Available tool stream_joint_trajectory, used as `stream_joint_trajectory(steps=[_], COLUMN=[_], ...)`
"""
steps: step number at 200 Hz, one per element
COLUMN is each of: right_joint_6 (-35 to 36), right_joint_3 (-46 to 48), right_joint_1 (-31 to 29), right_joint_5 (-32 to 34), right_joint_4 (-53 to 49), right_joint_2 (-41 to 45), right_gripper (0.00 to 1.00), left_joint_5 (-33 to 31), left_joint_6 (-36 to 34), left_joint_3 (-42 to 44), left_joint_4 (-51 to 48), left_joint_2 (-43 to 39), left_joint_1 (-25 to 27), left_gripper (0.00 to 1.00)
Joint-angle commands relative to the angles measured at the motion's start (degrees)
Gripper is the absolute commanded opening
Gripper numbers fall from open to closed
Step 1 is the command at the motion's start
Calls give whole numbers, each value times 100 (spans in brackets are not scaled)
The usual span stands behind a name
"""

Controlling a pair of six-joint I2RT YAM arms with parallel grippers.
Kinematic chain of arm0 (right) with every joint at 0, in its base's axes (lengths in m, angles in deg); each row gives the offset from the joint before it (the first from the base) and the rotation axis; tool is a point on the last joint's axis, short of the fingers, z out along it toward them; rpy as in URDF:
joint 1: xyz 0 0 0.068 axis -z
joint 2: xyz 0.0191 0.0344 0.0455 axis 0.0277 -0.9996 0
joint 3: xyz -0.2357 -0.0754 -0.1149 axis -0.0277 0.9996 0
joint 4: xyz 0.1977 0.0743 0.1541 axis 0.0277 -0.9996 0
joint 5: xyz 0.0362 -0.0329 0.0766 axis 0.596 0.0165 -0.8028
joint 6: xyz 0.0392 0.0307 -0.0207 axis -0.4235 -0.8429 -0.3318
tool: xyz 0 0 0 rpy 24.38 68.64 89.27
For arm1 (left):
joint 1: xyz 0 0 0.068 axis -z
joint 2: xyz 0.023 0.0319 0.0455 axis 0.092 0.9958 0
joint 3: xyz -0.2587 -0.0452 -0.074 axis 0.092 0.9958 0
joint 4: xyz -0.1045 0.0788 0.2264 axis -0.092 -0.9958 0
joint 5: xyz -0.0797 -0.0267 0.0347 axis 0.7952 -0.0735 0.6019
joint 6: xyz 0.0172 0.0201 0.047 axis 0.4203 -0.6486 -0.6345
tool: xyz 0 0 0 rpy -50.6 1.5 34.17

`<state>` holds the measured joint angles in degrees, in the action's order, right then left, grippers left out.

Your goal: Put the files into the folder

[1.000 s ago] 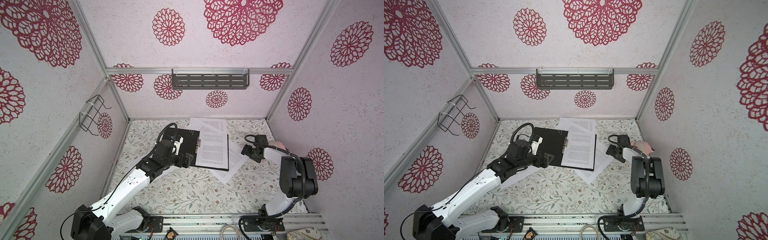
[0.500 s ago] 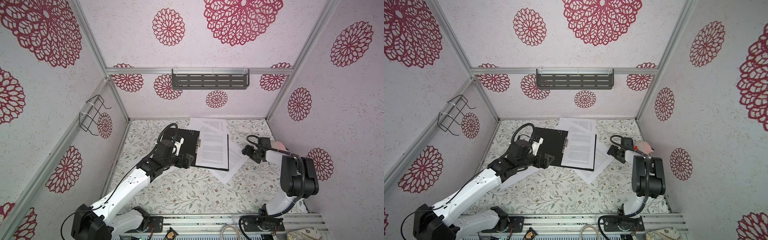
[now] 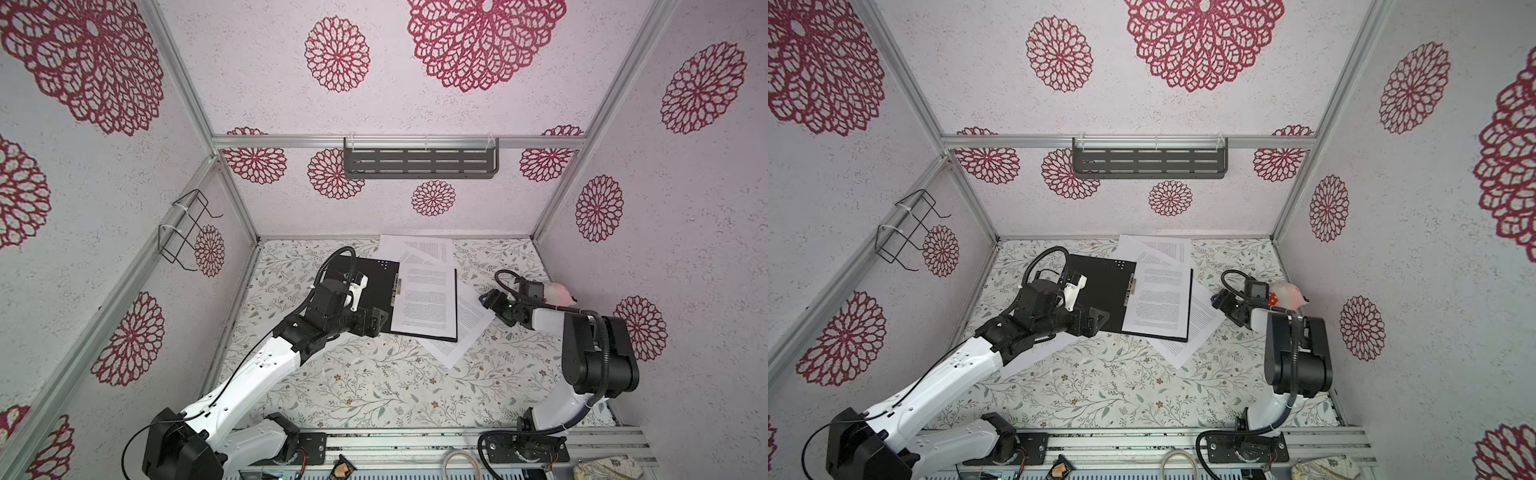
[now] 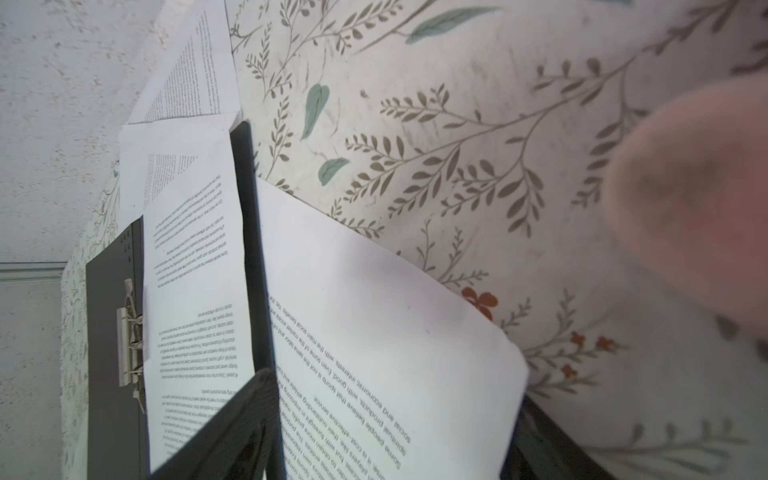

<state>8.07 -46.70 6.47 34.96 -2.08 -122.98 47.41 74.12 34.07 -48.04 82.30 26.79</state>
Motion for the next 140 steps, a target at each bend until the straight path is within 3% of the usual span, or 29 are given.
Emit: stream_joint_trajectory(steps=[1, 71, 140], right_joint_6=[-319, -906, -1641], right_joint_3=[255, 1034, 1604], right_joint_1=[-5, -130, -724], right_joint_5=[-352, -623, -210], right_joint_4=[30, 1037, 2093], right_joint_2=[253, 525, 534], right_gripper=[79, 66, 52], left_joint_5=[66, 121, 158], left_joint_6=[-84, -59, -52], left_joint_3=[-57, -57, -44], left_joint_4=[35, 43, 52], left_joint_2=[-17, -10, -84], left_joint_1=[-43, -45, -43], left_gripper=[99, 99, 99])
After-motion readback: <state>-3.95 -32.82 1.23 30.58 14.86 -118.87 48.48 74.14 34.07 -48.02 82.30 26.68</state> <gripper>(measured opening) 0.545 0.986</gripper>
